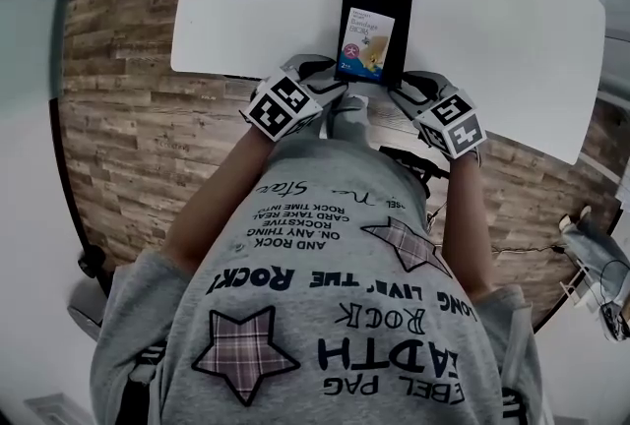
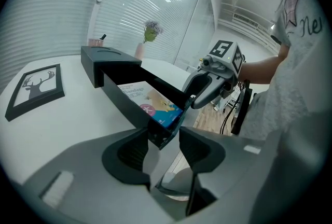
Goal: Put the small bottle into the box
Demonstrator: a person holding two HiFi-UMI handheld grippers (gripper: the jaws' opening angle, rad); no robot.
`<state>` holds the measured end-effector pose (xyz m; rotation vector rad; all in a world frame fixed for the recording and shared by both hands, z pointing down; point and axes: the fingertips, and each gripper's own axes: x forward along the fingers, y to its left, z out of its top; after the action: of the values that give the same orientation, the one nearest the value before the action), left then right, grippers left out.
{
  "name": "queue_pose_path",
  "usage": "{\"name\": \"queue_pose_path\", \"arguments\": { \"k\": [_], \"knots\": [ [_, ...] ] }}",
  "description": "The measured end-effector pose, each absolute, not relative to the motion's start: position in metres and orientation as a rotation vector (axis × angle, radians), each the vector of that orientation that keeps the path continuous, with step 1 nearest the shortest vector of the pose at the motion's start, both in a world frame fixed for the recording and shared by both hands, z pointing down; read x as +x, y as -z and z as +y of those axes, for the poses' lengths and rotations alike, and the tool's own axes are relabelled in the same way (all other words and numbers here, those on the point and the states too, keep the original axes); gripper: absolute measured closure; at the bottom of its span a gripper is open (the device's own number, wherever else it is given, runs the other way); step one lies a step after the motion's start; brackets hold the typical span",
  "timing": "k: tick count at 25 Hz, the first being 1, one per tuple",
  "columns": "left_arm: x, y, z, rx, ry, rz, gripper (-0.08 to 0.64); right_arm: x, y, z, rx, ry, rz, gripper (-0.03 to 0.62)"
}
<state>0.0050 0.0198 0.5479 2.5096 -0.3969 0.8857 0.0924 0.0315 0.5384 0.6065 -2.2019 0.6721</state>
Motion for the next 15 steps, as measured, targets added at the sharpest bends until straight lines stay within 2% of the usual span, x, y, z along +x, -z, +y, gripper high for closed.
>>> {"name": "queue_pose_path", "arguments": {
  "k": [15],
  "knots": [
    [0.0056,-0.5490,0.0204,2.493,-0.924,-0.373,0.371,0.0940,-0.5391,0.0313,0.549,-0.690,-2.182,0.448]
  ]
}}
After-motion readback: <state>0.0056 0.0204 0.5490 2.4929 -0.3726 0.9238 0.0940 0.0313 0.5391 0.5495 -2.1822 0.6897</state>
